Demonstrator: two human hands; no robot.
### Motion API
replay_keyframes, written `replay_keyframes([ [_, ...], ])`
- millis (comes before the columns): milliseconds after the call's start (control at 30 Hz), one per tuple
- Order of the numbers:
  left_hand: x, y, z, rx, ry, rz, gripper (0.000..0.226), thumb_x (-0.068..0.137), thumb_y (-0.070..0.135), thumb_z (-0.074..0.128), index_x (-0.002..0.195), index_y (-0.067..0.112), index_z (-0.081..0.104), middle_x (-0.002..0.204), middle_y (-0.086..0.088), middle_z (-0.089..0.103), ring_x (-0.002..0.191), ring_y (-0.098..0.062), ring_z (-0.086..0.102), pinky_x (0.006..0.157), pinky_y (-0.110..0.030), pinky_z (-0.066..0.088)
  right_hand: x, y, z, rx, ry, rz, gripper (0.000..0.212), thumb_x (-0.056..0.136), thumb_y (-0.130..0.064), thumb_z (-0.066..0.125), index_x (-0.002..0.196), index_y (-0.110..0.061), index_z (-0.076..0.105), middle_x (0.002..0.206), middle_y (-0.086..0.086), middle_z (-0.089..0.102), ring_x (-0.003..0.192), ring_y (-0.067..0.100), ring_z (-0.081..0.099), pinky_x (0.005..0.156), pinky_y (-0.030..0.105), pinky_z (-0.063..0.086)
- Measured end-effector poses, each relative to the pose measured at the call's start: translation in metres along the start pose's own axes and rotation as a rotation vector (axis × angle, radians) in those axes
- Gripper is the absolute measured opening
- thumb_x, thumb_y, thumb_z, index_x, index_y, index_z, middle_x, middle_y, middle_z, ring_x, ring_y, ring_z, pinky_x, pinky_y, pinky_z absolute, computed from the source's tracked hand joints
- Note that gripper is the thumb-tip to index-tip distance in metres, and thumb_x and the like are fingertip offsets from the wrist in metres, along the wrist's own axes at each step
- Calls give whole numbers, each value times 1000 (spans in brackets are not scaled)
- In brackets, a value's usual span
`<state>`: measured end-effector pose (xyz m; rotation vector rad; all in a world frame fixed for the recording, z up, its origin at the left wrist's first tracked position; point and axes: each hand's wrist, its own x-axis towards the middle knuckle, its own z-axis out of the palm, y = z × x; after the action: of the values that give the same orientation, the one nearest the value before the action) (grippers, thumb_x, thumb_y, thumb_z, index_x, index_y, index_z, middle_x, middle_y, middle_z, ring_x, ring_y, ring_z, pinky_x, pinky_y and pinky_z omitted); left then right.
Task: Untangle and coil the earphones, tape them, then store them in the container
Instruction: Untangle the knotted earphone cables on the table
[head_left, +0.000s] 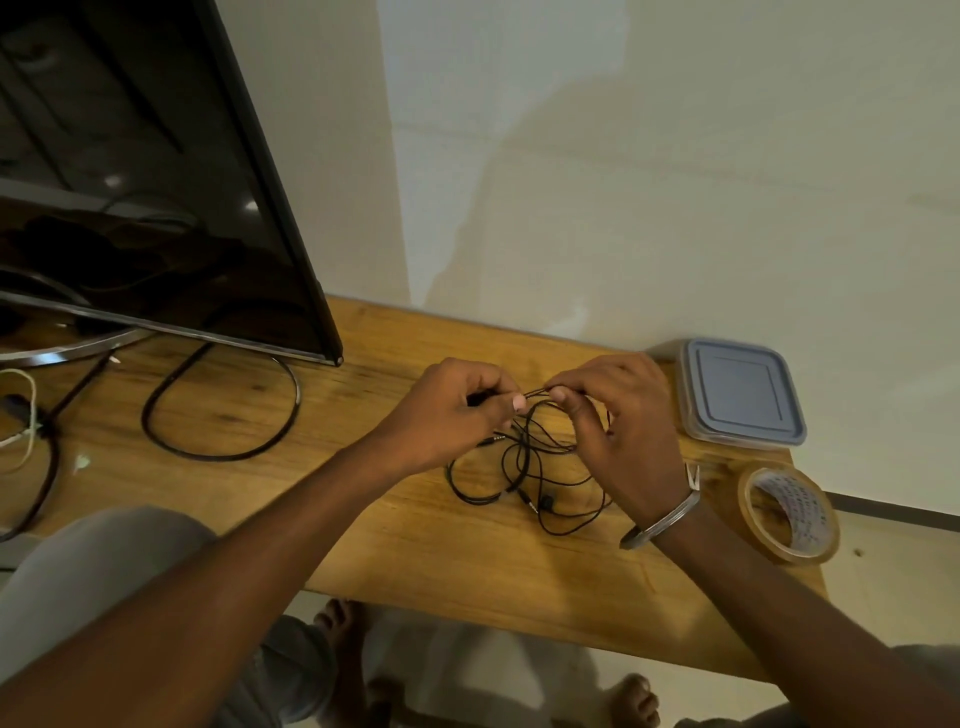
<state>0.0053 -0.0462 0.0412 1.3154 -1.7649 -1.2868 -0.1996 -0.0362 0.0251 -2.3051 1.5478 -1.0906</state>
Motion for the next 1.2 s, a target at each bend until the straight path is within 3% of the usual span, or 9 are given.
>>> replay_keyframes([
  [267, 1, -3, 4, -168, 55, -116, 21, 100, 13, 54, 83, 12, 67, 68, -3, 60, 60, -18, 59, 54, -33, 53, -5, -12, 2, -97, 121, 123, 19, 94, -32, 61, 107, -22, 70, 107, -5, 67, 105, 19, 58, 91, 53, 42],
  [467, 2, 0, 8, -511, 185, -163, 18, 100, 13, 55, 91, 3, 67, 72, -8, 59, 55, -15, 56, 49, -28, 53, -3, -40, 1, 138, 74, 184, 32, 99, -35, 52, 85, -15, 71, 77, -1, 68, 75, 16, 60, 65, 37, 45],
  [567, -1, -1, 18, -413, 126, -83, 17, 99, 14, 58, 89, 9, 70, 74, -6, 65, 60, -17, 59, 54, -31, 54, -7, -43, 8, 477, -100, 492, 40, 102, -47, 43, 95, -20, 72, 84, 11, 71, 81, 27, 69, 69, 48, 56],
  [667, -4, -2, 31, -272, 53, -22, 19, 98, 13, 58, 89, 6, 73, 75, -5, 71, 62, -12, 64, 60, -32, 55, -11, -48, 12, 760, -15, 660, 24, 103, -23, 50, 98, -23, 74, 99, 4, 76, 95, 23, 72, 78, 46, 61],
  [867, -5, -10, 28, -7, 10, -38, 32, 91, 40, 59, 71, 18, 70, 63, -9, 60, 59, -13, 54, 57, -36, 44, -13, -46, 13, 708, 48, 672, 30, 104, -16, 46, 90, -11, 72, 89, 8, 75, 87, 23, 71, 78, 37, 59],
  [967, -2, -10, 11, 118, 87, -62, 35, 93, 29, 59, 127, 26, 65, 120, 6, 68, 105, -3, 63, 83, -26, 49, -1, -46, -3, 715, -113, 687, 33, 105, -14, 41, 83, -7, 65, 71, 6, 65, 70, 22, 64, 66, 29, 53],
  [1033, -1, -8, 3, 90, 63, 106, 64, 90, 8, 58, 149, 27, 41, 155, 7, 39, 142, -6, 36, 112, -27, 36, 4, -50, -10, 764, -336, 704, 32, 104, -13, 42, 80, -5, 62, 63, 6, 57, 60, 24, 57, 57, 31, 48],
  [1100, -1, -6, 4, 179, -44, 314, 67, 87, 0, 57, 148, 24, 43, 161, 9, 28, 151, -7, 15, 122, -32, 21, 6, -53, -15, 849, -495, 697, 30, 101, -18, 47, 77, -7, 60, 62, 6, 53, 53, 22, 53, 48, 29, 42],
  [1200, 0, -9, 8, 125, -88, 332, 35, 93, 3, 56, 125, 16, 64, 140, 5, 58, 144, -8, 36, 117, -43, 34, 9, -51, -24, 1061, -586, 748, 25, 90, -27, 49, 71, -14, 56, 63, 4, 51, 45, 16, 45, 38, 20, 31],
])
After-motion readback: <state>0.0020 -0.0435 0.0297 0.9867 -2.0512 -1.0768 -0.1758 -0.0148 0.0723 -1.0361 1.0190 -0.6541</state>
